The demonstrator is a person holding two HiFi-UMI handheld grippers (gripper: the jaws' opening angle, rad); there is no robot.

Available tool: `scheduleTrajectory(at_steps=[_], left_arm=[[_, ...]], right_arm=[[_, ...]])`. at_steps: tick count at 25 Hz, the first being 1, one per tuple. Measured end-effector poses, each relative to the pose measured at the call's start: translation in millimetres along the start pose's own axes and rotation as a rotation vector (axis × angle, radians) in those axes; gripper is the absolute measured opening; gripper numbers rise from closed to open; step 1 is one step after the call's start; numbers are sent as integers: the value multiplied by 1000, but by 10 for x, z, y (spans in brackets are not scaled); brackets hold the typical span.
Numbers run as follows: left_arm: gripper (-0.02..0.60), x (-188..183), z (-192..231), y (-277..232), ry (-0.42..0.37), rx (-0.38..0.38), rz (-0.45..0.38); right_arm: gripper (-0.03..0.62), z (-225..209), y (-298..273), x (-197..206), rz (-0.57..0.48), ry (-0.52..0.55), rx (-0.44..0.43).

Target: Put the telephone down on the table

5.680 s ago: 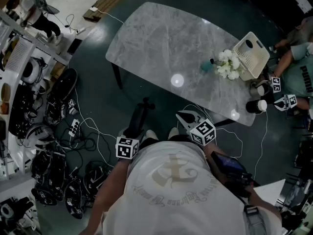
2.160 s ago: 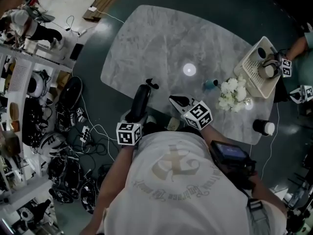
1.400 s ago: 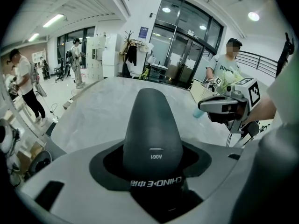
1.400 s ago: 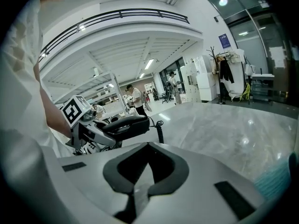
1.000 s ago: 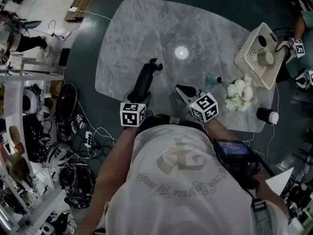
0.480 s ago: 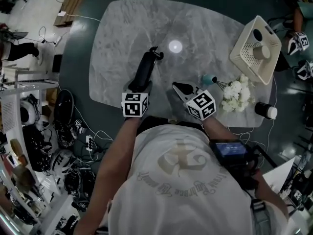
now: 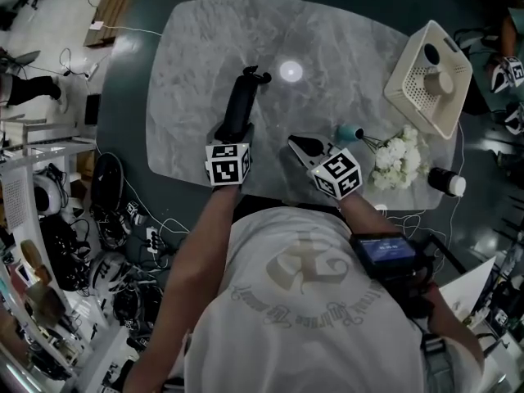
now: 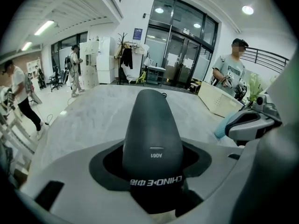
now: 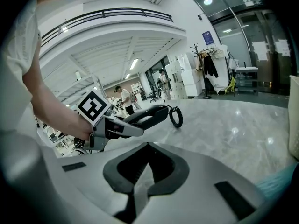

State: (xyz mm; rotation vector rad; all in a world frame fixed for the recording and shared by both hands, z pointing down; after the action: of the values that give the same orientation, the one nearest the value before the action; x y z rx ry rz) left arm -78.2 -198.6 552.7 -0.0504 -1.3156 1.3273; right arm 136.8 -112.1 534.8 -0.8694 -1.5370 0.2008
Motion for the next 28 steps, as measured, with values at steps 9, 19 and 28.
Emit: scheduleTrajectory(at_steps=[9, 19, 28], left_arm=[[275, 415, 12, 5, 47, -26, 66], [276, 676, -14, -40, 20, -75, 132], [276, 759, -6, -67, -14, -97, 176]], right_arm=[[15, 36, -66, 30, 14, 6, -20], [15, 44, -33, 144, 30, -1, -31], [15, 59, 46, 196, 35, -6, -23]])
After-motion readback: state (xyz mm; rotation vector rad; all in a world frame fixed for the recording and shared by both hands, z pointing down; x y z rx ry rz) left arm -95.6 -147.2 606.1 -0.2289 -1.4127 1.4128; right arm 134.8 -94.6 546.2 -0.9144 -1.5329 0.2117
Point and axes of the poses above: the fingertips, and each gripper's own axes: y backward along the fingers, z to its left, x out of its underside, the point moved 10 cm from there along y, backward along the fingers, and after that the axes turned 15 degrees about x, right-handed, at the moved point
